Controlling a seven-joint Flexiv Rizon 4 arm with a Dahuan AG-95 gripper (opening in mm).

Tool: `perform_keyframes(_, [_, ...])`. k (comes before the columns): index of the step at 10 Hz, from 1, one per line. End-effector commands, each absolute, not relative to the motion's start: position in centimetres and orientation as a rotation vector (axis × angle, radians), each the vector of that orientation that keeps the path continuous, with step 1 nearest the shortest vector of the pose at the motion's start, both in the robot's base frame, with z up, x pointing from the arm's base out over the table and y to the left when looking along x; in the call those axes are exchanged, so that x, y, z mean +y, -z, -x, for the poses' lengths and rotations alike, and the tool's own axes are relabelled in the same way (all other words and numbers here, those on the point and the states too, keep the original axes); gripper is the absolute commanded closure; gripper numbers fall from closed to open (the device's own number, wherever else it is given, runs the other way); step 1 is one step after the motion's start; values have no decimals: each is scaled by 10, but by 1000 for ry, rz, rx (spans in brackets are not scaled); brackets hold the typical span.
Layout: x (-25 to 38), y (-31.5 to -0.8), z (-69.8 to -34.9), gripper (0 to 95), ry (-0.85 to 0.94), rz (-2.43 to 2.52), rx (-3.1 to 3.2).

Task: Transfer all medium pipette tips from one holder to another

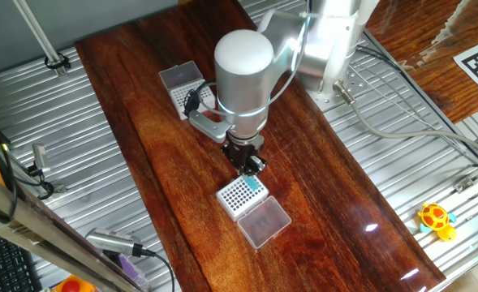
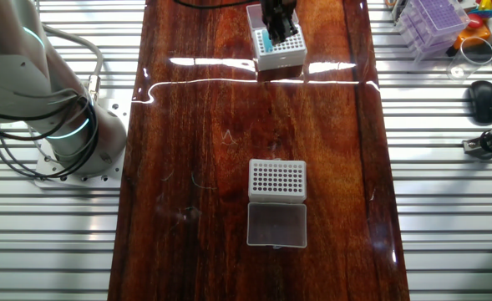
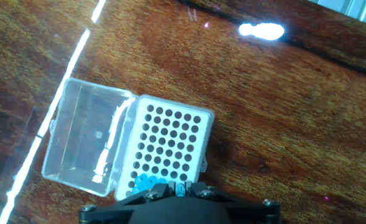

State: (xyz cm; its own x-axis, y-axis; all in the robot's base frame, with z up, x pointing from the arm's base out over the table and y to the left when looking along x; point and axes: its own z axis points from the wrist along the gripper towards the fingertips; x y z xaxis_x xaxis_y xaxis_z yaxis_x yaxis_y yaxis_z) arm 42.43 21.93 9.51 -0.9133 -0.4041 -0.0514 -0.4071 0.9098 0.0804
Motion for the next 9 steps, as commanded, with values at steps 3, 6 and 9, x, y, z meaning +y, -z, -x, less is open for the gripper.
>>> perform_keyframes(3, [196,-96,-425,760,-141,688,3030])
perform_keyframes(6, [124,-88,-428,950,-153,890,2970])
perform_keyframes(9, [99,-90,-420,950,-149,951,2958])
